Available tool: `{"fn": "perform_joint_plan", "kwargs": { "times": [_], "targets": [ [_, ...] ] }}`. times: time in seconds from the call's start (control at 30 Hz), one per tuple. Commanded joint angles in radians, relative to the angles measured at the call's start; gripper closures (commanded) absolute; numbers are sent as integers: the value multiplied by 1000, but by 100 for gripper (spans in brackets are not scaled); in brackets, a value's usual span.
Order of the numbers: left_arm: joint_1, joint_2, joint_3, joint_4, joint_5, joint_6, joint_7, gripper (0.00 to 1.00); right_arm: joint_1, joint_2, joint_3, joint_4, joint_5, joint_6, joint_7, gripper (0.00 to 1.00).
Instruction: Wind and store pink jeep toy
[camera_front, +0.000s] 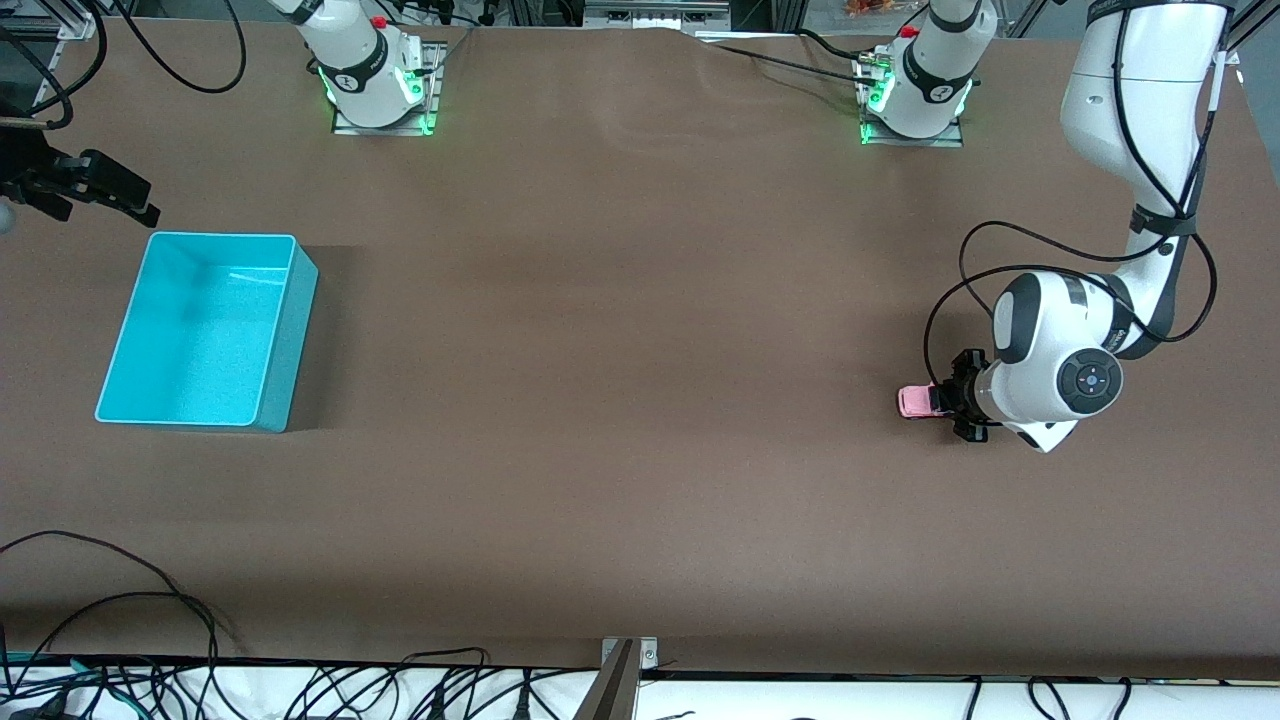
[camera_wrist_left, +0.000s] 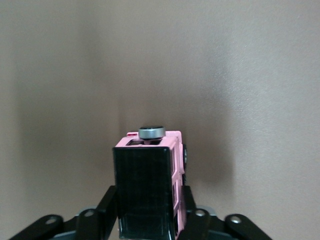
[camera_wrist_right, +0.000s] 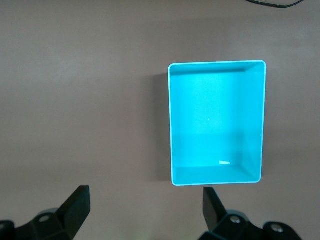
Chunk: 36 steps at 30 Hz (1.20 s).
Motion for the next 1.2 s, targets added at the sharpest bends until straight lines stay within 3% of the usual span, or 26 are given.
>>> {"fn": "perform_joint_plan", "kwargs": {
  "times": [0.0, 0.33, 0.77, 1.0, 1.17],
  "targets": [
    [0, -46, 0, -32, 22, 4, -20, 99, 4, 3, 2, 19, -12, -15, -10, 0],
    [-16, -98, -16, -25, 20, -11, -102, 99, 4, 3, 2, 19, -12, -15, -10, 0],
    [-16, -113, -200, -64, 23, 15, -265, 97, 4, 3, 2, 19, -10, -15, -11, 0],
    [-72, -127, -227, -149, 32, 127, -380, 97, 4, 3, 1, 19, -8, -15, -11, 0],
    [-95, -116, -231, -186, 129, 199, -492, 97, 4, 3, 0, 19, -10, -15, -11, 0]
  ]
}}
